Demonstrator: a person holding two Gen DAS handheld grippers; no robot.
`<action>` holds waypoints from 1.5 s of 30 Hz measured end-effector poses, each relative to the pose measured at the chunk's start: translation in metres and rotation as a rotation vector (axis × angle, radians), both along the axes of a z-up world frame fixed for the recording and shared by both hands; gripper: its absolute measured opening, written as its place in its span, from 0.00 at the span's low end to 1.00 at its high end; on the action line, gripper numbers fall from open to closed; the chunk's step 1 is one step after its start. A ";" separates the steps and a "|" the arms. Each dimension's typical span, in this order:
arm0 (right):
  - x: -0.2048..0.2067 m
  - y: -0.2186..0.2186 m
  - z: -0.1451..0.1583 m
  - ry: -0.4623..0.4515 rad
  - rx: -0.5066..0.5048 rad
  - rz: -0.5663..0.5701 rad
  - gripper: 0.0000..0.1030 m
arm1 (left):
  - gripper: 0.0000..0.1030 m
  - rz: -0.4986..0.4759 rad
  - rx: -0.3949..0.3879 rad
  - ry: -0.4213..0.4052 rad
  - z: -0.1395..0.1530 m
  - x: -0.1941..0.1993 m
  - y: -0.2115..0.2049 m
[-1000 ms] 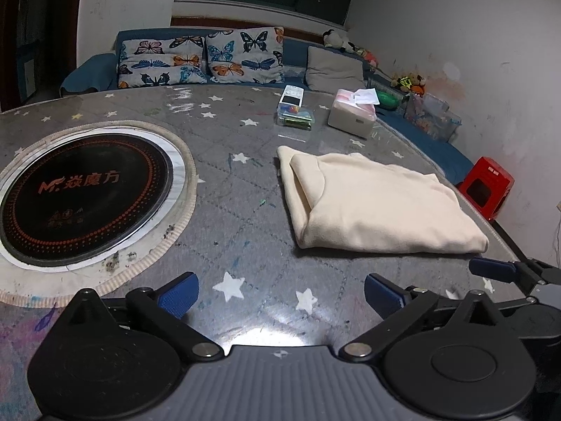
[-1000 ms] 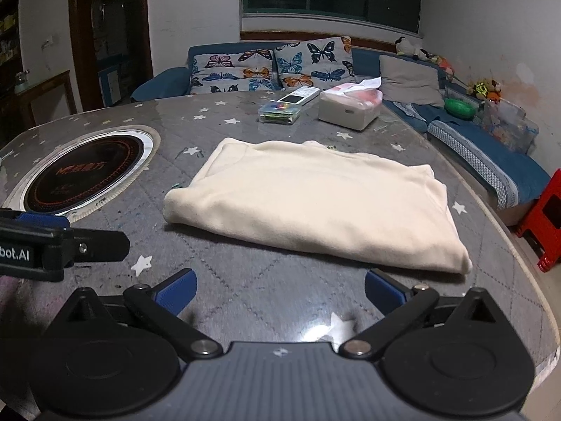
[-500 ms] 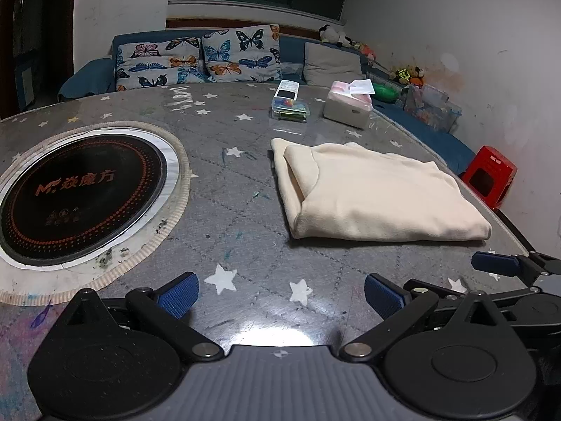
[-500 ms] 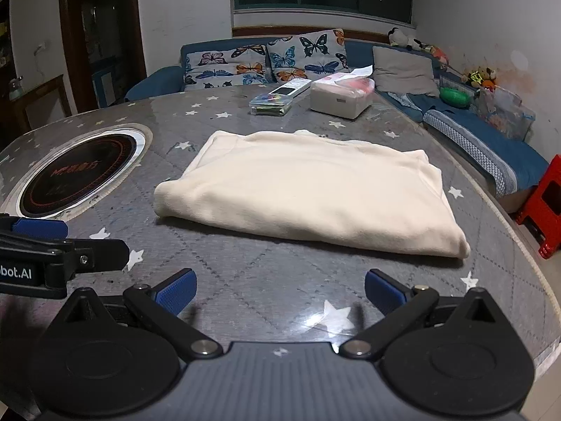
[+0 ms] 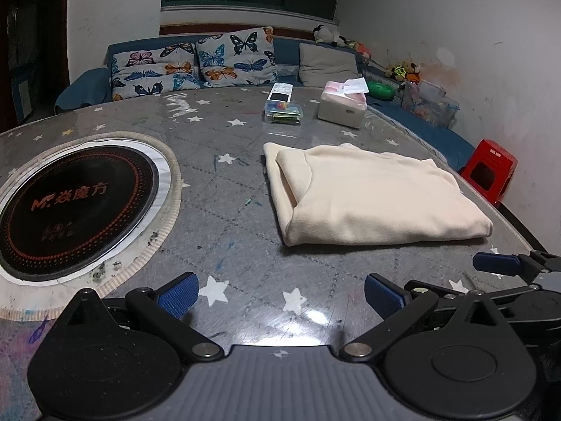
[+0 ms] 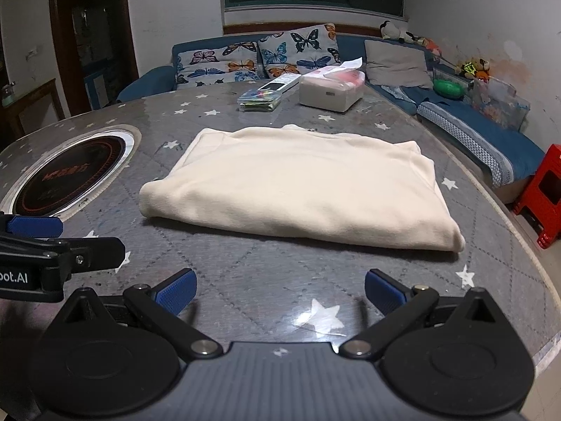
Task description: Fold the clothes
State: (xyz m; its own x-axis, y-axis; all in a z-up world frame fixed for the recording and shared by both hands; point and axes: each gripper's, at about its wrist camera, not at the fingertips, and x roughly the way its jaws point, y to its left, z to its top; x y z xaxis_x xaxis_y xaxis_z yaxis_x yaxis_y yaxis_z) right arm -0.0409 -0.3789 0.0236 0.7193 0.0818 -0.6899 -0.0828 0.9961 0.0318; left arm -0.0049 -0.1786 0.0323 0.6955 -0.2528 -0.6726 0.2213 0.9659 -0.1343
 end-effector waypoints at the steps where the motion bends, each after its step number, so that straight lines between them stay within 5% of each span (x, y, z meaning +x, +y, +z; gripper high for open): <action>1: 0.001 0.000 0.000 0.001 0.000 -0.001 1.00 | 0.99 -0.001 0.000 0.000 0.000 0.001 0.000; 45: 0.027 0.001 -0.008 0.026 0.008 -0.010 1.00 | 0.99 -0.008 0.023 -0.014 0.002 0.032 -0.007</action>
State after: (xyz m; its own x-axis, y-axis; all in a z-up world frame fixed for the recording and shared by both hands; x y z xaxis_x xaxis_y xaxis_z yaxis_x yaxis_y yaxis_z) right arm -0.0143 -0.3780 0.0161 0.7018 0.0805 -0.7079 -0.0722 0.9965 0.0417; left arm 0.0272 -0.1857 0.0342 0.7029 -0.2431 -0.6684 0.2311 0.9668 -0.1087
